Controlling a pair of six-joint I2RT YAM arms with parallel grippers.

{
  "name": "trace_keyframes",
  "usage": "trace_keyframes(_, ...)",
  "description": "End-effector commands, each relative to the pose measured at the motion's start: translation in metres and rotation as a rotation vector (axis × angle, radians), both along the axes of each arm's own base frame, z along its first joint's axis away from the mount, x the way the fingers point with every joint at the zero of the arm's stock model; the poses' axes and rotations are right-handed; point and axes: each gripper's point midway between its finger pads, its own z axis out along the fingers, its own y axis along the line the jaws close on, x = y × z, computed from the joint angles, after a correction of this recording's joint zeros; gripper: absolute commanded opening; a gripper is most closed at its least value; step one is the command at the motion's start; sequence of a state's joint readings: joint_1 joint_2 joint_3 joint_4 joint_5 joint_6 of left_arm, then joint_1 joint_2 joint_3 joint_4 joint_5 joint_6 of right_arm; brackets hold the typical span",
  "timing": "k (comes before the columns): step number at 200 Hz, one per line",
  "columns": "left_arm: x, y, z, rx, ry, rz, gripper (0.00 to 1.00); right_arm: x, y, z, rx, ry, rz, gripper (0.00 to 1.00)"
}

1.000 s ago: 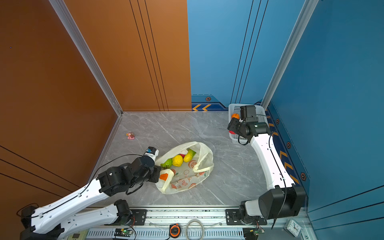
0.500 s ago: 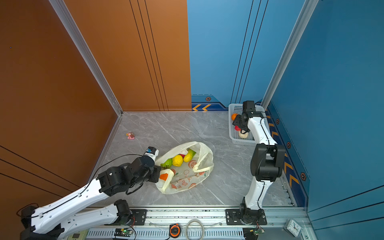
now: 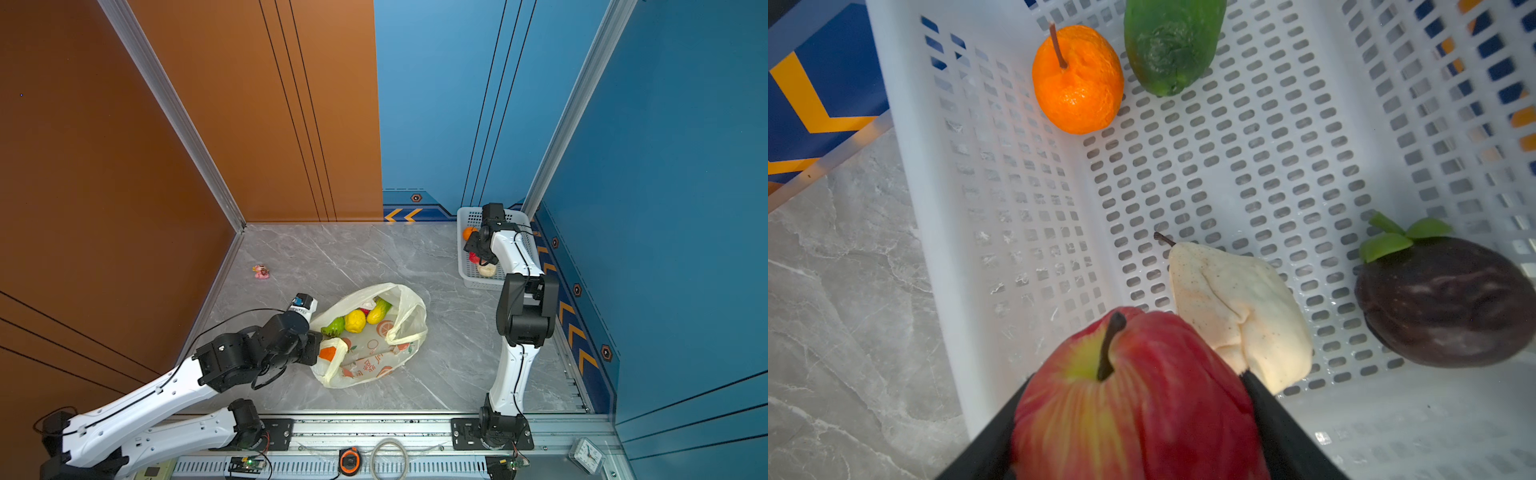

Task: Untie the knot of the plastic bag and take out the fruit
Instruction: 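Lower the red apple into the white basket and open the right gripper, then move the right gripper back from the basket into the bag opening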

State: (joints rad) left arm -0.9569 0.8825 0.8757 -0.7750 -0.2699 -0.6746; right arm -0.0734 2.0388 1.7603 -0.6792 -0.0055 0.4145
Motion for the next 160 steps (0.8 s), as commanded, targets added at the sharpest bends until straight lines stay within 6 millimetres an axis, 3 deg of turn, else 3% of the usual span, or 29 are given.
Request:
trace_keyframes(1, 0.0, 0.002, 0.005, -0.003, -0.015, 0.006, 0.0, 0.001, -0.009, 0.016, -0.042, -0.019, -0.007, 0.77)
trace_keyframes(65, 0.0, 0.001, 0.006, -0.001, -0.019, 0.001, 0.0, -0.004, -0.006, 0.03, -0.029, -0.037, 0.005, 1.0)
trace_keyframes(110, 0.0, 0.0, 0.008, 0.002, -0.023, -0.004, 0.0, -0.012, 0.002, 0.047, -0.024, -0.055, 0.043, 1.0)
trace_keyframes(132, 0.0, 0.001, 0.009, 0.001, -0.026, -0.005, 0.0, -0.022, 0.013, 0.058, -0.006, -0.055, 0.076, 1.0)
trace_keyframes(160, 0.001, 0.001, 0.009, 0.001, -0.027, -0.003, 0.0, -0.047, 0.046, 0.082, 0.026, -0.078, 0.167, 1.0)
